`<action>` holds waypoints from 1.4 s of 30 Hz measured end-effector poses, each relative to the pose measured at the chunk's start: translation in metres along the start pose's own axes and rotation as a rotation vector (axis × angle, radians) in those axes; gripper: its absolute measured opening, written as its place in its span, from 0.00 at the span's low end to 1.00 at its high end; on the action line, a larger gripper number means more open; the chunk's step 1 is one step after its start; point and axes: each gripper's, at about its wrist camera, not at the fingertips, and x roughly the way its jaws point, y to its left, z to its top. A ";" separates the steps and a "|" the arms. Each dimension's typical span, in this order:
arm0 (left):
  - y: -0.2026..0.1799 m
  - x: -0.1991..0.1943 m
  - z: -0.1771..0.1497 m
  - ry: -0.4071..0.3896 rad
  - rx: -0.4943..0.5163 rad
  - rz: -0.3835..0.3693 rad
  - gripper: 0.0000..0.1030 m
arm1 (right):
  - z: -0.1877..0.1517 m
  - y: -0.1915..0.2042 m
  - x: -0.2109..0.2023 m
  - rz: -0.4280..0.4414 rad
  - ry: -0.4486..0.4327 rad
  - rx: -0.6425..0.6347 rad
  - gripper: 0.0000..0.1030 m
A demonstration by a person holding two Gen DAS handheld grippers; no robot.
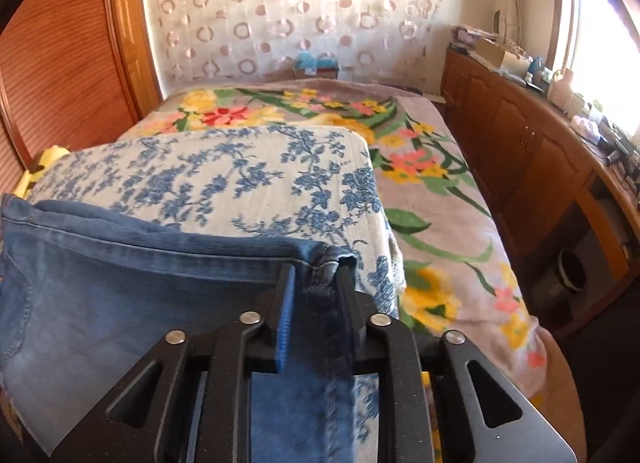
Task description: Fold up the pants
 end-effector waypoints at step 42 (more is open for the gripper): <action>0.093 0.028 0.055 0.063 0.001 0.123 0.64 | -0.072 0.117 -0.025 0.172 -0.098 -0.120 0.53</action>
